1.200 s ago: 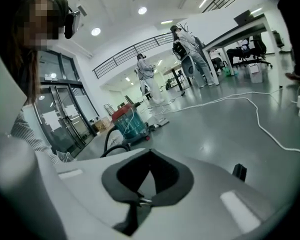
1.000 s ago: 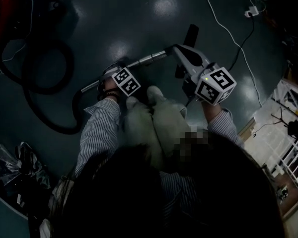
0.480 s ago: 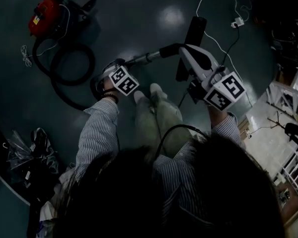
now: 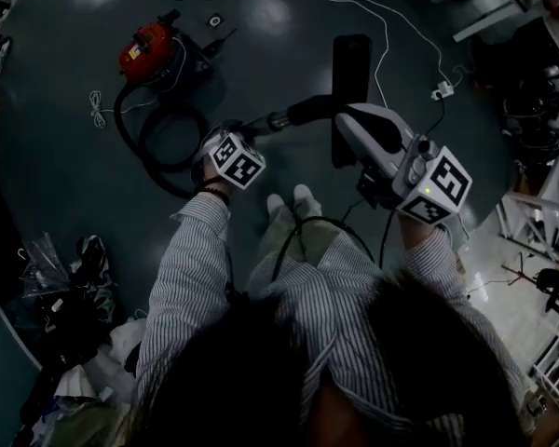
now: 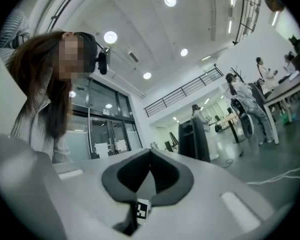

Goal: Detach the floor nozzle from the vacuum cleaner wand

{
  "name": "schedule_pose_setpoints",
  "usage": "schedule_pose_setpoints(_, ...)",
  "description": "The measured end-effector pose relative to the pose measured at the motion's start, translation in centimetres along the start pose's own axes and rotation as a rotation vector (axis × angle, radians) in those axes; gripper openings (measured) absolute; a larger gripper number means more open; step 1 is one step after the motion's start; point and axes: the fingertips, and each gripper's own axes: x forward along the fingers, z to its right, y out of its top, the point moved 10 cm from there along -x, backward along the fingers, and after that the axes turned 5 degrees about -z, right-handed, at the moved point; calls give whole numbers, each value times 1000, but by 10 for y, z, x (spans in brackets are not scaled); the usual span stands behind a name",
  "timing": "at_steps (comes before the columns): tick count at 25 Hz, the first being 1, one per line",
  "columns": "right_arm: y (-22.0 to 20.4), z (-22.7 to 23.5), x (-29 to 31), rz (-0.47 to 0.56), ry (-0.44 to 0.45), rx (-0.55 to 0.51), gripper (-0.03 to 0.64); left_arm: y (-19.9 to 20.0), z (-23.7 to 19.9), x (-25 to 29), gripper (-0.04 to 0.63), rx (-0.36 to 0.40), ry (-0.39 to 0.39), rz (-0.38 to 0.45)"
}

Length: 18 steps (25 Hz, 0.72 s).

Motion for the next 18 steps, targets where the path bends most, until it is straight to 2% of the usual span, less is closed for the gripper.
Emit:
schedule_pose_setpoints(4,34,-22,-17,54,118,-99,2,0,-4,-36,179,-22,49,52)
schedule_pose_setpoints(6,45,-25,-28,77,133,-139,2,-1,-2,-50,179,-24,61,75)
schedule_pose_setpoints(9,59,-18,-45,105,90,-180,2,4,0,-67,181,-44,67,117)
schedule_pose_setpoints(13,63,-1,-56,129,-10,-210,2,9,0,-83,183,-74,76,168)
schedule_pose_setpoints(16,43,11,-44,49,-44,-250,2,14,-3,-89,183,-89,82,196)
schedule_pose_setpoints(18,27,22,-35,4,-30,-224,3,19,-7,-92,184,-103,86,213)
